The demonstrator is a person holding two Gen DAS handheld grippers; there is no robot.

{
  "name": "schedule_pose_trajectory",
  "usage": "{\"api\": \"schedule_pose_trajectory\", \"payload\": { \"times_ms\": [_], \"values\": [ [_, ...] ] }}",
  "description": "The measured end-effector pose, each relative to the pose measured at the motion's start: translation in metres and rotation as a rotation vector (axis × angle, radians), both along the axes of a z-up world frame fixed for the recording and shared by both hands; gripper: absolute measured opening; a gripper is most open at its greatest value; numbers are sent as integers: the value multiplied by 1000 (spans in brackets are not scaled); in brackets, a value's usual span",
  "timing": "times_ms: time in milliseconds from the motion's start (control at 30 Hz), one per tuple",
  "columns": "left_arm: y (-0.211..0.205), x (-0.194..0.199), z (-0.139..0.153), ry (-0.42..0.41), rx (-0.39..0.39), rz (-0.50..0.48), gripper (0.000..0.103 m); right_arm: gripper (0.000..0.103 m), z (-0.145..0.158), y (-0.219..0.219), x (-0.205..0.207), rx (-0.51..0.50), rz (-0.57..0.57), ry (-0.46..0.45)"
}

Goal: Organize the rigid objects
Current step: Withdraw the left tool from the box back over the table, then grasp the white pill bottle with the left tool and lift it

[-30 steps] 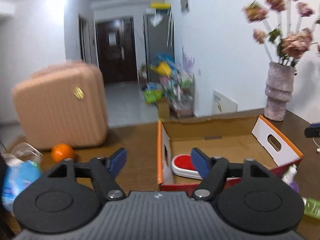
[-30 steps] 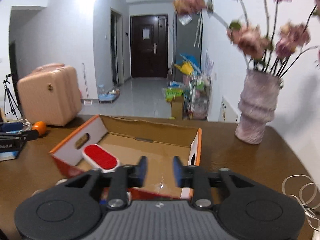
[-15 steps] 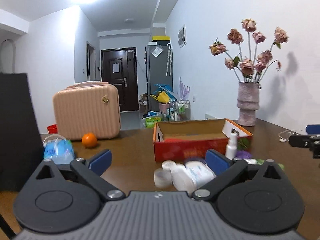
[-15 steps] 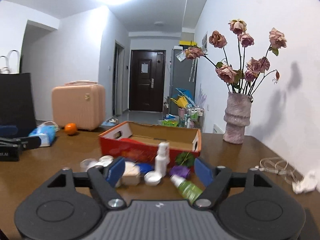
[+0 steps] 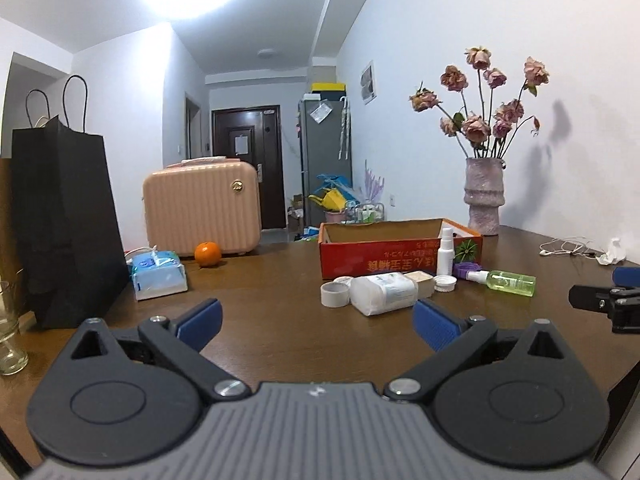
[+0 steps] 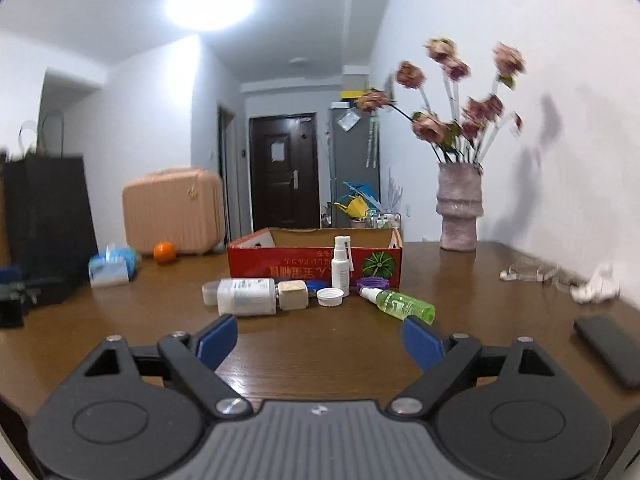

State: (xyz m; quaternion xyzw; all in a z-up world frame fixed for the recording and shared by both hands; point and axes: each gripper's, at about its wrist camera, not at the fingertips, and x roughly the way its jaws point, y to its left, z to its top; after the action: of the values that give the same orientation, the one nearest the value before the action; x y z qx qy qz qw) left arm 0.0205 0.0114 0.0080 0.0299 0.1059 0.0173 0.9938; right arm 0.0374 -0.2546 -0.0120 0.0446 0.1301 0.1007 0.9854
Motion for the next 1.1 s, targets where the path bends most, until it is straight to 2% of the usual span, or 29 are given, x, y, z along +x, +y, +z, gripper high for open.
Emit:
{"api": "schedule_pose_trajectory", "payload": {
  "times_ms": [100,367,500,733,967,1033,1100],
  "values": [
    [1,2,-3,-6,-28,7,103,89,-3,-3,8,40,-13,29],
    [7,24,-18,48,-38,24,103,89,-17,9,36,-28,21,88],
    [13,47,-23,78,-41,32,103,88,-16,13,54,-14,25,94],
    [24,101,-20,117,-29,24,103,87,-11,17,99,-26,14,122],
    [36,173,-18,206,-78,-16,103,84,-6,20,152,-1,46,154],
    [35,192,-19,226,-81,-53,101,82,-7,23,170,4,66,168],
    [34,213,-19,284,-126,-73,94,74,-7,28,191,11,100,174]
  ]
}}
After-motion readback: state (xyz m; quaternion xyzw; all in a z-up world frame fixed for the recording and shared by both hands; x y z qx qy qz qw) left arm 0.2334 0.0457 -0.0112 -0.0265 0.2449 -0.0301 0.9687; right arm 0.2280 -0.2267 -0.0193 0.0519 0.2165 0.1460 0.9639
